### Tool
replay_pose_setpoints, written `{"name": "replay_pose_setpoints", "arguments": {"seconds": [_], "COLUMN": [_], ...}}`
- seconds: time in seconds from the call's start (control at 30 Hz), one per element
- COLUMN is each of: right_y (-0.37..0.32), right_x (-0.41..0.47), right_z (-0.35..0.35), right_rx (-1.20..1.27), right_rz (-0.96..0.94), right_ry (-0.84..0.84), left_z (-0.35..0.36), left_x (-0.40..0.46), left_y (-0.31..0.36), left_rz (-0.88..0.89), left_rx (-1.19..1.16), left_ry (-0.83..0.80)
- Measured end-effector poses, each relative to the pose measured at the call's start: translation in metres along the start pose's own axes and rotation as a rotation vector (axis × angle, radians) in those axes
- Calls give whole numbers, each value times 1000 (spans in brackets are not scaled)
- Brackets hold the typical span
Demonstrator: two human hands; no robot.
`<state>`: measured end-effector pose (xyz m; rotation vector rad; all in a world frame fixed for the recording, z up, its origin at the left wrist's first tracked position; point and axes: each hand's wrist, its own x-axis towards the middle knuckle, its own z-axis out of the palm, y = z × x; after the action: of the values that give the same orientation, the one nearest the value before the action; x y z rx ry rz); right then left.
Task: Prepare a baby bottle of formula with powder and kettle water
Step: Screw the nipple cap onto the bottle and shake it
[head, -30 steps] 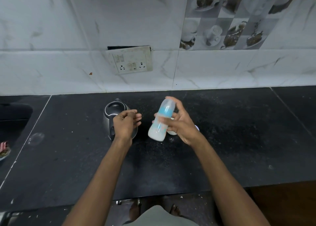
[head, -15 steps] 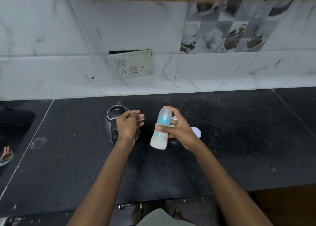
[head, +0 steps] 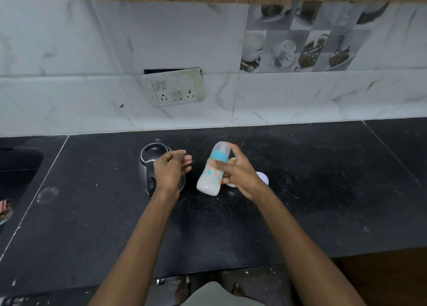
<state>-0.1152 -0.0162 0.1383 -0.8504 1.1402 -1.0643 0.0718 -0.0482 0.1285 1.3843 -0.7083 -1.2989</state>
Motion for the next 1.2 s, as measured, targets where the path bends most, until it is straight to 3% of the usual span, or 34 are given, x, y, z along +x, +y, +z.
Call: {"name": "replay_pose_setpoints", "arguments": {"seconds": [0.07, 0.17, 0.3, 0.43, 0.53, 0.63, 0.77, 0.9, 1.03, 1.13, 1.2], "right_y": [0, -6, -6, -4, 2, 1, -8, -10, -10, -8, -11], "right_x": [0, 4, 1, -1, -3, -2, -3, 3, 1, 6, 4], "right_z": [-1, -7, -6, -6, -3, -1, 2, -1, 1, -1, -2], "right_rx": [6, 240, 61, 229, 9, 144, 37, 159, -65, 88, 63], "right_rz": [-9, -46, -12, -36, -25, -62, -45, -51, -5, -27, -12], "right_ry": [14, 145, 29, 102, -17, 89, -15, 63, -118, 11, -15], "left_z": [-1, -3, -2, 1, 2, 2, 1, 2, 0, 1, 1], "left_x": [0, -1, -4, -5, -6, -4, -6, -6, -5, -2, -3], "left_y": [2, 3, 1, -1, 1, 2, 0, 0, 1, 2, 3], "left_rz": [1, 9, -8, -7, 1, 2, 2, -1, -2, -3, 0], "left_rx": [-7, -17, -17, -23, -17, -30, -24, -34, -16, -23, -20], "left_ry": [1, 14, 12, 2, -11, -1, -13, -7, -8, -4, -3]}}
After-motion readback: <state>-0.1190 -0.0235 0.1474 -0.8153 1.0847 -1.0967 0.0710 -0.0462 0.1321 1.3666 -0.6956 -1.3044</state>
